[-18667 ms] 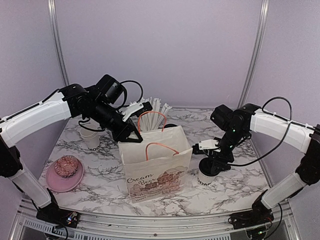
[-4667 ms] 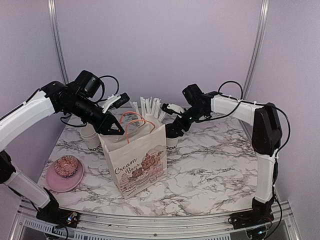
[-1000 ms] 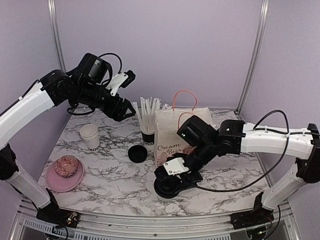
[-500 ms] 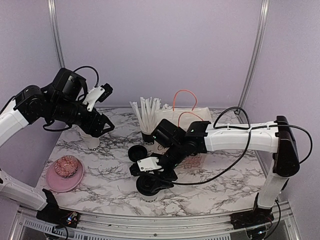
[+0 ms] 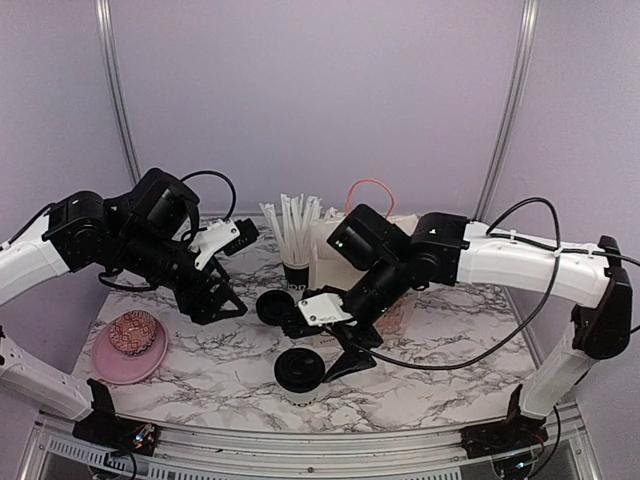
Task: Pack the takeout coffee
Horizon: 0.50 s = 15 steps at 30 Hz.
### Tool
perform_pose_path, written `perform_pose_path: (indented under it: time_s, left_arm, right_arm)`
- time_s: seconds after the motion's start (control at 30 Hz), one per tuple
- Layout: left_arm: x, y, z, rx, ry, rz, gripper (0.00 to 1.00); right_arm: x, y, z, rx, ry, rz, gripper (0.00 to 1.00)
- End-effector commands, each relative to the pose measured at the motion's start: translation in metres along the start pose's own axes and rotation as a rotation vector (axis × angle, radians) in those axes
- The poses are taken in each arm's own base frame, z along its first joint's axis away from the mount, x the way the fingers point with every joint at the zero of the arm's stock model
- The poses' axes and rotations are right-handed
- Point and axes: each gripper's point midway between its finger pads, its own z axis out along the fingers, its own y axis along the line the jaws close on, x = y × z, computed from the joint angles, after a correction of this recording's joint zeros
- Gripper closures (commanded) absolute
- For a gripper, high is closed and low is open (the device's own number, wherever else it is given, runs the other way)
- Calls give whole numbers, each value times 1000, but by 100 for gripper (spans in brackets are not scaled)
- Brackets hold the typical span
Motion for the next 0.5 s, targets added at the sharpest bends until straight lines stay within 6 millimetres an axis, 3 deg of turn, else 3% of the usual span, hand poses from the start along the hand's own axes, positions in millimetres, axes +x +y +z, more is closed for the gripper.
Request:
perform_pose_path:
  time_s: [0.0,0.07,0.23,0.33,0.47]
  left_arm:
    - [21,-44,20,125,110,174,21]
    - [26,-56,28,149,138,230,20]
    - [31,-74,57,149,208,355,18]
    - [32,-87,73,167,246,415,18]
    - [34,-96,89,183,279,450,17]
  right_arm:
    - [-3,19,-54,-1,-47,-28,1]
    - [-11,22,-79,1,-87,-30,1]
    - [-58,21,-157,113,-231,-113,2]
    - [-71,-3,-209,249,-295,-112,3]
    - [-58,-52,-282,474,-397,1,4]
